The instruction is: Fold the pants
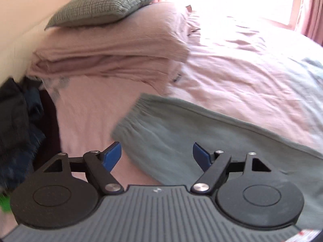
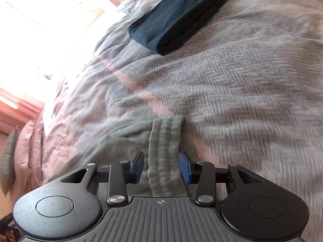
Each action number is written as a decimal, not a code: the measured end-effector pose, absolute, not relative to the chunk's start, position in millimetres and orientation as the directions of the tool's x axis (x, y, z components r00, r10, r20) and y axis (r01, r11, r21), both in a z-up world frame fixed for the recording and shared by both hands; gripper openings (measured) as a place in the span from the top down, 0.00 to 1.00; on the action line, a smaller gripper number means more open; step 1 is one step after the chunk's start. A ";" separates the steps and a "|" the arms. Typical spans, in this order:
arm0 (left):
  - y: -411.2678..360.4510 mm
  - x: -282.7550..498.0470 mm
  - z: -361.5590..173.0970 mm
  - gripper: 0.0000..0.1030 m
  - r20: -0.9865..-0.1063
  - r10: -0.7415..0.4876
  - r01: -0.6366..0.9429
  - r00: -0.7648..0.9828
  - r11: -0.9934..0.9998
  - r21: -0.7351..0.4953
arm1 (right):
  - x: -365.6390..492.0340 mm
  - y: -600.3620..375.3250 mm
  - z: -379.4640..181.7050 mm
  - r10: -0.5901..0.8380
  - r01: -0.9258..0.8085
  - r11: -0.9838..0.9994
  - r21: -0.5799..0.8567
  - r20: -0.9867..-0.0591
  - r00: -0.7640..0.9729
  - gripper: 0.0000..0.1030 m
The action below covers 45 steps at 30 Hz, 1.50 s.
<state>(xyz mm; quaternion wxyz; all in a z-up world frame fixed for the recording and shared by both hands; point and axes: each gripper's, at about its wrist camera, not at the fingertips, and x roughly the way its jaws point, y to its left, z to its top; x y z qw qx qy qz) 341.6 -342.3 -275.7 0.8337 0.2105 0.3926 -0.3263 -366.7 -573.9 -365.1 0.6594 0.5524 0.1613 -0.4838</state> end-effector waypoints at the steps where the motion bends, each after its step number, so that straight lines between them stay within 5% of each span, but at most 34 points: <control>1: -338.6 328.0 -274.7 0.27 -0.799 -0.386 0.705 0.460 0.706 0.065 | -370.9 -581.5 -371.9 -0.455 0.798 -0.068 0.599 -0.730 0.509 0.64; 5: -323.8 276.7 -277.0 0.27 -0.829 -0.387 0.668 0.404 0.744 -0.022 | -386.2 -612.0 -409.2 -0.416 0.711 -0.064 0.700 -0.666 0.619 0.65; 10: -302.2 218.3 -284.9 0.28 -0.851 -0.356 0.610 0.386 0.790 -0.054 | -396.4 -629.3 -433.0 -0.414 0.643 -0.034 0.766 -0.596 0.688 0.88; 14: -288.3 180.3 -282.0 0.31 -0.850 -0.336 0.604 0.406 0.797 -0.027 | -403.8 -627.6 -394.1 -0.545 0.679 0.100 0.727 -0.531 0.649 0.99; 18: -282.7 158.5 -285.1 0.31 -0.866 -0.318 0.587 0.386 0.809 -0.035 | -391.4 -652.1 -409.7 -0.473 0.854 0.027 0.520 -0.745 0.469 1.00; 20: -280.4 147.0 -281.7 0.31 -0.865 -0.308 0.588 0.397 0.809 -0.018 | -398.8 -656.4 -409.9 -0.426 0.845 -0.040 0.533 -0.774 0.468 1.00; 23: -268.7 138.4 -273.9 0.31 -0.865 -0.315 0.574 0.392 0.818 -0.038 | -411.8 -633.6 -385.6 -0.435 0.764 0.043 0.644 -0.676 0.595 0.85; 25: -259.6 136.1 -269.8 0.31 -0.866 -0.314 0.552 0.390 0.832 -0.054 | -413.2 -613.9 -380.0 -0.348 0.702 0.107 0.704 -0.635 0.690 0.53; 29: -239.2 128.6 -263.8 0.31 -0.864 -0.312 0.525 0.395 0.848 -0.067 | -403.7 -573.3 -396.9 -0.171 0.672 0.164 0.722 -0.650 0.741 0.53; 32: -223.5 123.5 -263.7 0.31 -0.869 -0.300 0.507 0.394 0.859 -0.067 | -397.0 -561.7 -416.0 -0.164 0.682 0.157 0.714 -0.662 0.731 0.54; 33: -219.1 122.2 -264.3 0.31 -0.871 -0.294 0.503 0.394 0.862 -0.064 | -395.5 -559.5 -416.5 -0.182 0.679 0.160 0.716 -0.655 0.733 0.65; 34: -214.6 120.6 -265.3 0.31 -0.872 -0.287 0.499 0.396 0.865 -0.058 | -391.7 -560.3 -416.0 -0.183 0.677 0.173 0.715 -0.653 0.735 0.89; 39: -190.2 112.5 -271.1 0.31 -0.878 -0.253 0.476 0.406 0.879 -0.033 | -371.5 -556.5 -400.7 -0.210 0.809 0.320 0.493 -0.796 0.568 0.95; 45: -168.5 103.8 -273.2 0.31 -0.883 -0.187 0.502 0.431 0.863 0.062 | -344.6 -532.5 -361.3 -0.356 0.940 0.323 0.107 -0.907 0.226 0.87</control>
